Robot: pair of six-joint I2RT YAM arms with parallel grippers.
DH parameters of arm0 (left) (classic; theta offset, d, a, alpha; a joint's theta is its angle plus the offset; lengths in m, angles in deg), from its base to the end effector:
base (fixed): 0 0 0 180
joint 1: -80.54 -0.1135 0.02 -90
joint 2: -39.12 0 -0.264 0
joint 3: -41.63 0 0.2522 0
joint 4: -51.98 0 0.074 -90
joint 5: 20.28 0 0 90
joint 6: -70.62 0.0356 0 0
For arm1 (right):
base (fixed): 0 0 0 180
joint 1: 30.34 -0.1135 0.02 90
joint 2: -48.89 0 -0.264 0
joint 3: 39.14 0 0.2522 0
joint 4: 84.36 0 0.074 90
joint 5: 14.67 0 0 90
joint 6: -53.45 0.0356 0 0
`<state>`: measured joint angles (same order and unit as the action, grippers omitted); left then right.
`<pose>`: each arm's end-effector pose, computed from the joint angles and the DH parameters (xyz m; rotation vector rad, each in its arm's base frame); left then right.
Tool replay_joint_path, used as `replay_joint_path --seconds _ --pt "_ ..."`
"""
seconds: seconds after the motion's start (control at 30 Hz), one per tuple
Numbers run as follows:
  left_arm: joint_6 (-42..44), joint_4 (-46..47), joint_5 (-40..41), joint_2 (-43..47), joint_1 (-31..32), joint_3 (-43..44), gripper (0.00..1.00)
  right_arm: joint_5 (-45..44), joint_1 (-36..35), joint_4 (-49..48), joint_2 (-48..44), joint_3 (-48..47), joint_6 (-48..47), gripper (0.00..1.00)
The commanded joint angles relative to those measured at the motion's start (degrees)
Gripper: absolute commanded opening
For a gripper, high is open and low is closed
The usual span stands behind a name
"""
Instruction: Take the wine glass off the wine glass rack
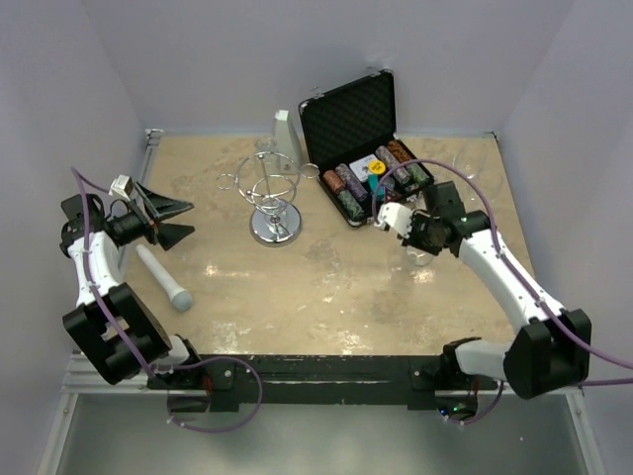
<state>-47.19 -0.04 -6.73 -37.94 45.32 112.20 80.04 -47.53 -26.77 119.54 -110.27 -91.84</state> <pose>0.2279 0.1185 0.2721 -0.6860 1.9927 -1.5796 0.2324 0.0750 0.2728 -1.5439 2.0537 -0.1476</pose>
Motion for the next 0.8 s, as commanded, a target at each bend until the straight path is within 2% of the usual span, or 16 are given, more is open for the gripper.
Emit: replay_joint_path --seconds 0.0,0.13,0.53,0.77 --pt "1.44 0.38 -0.72 -0.29 -0.11 1.98 1.0 0.03 10.05 -0.24 7.63 -7.13 -3.16 0.0" --pt "1.97 -0.15 -0.72 -0.02 -0.11 1.54 1.0 1.44 16.57 -1.29 16.6 -13.81 -0.35 0.0" --pt "2.06 -0.41 0.42 2.26 -0.11 -0.48 1.0 3.29 19.12 -3.84 32.96 -29.9 6.24 0.0" --pt "-0.31 2.22 1.03 3.84 -0.11 -2.41 1.0 2.59 20.79 -0.16 42.8 -41.5 8.35 0.0"
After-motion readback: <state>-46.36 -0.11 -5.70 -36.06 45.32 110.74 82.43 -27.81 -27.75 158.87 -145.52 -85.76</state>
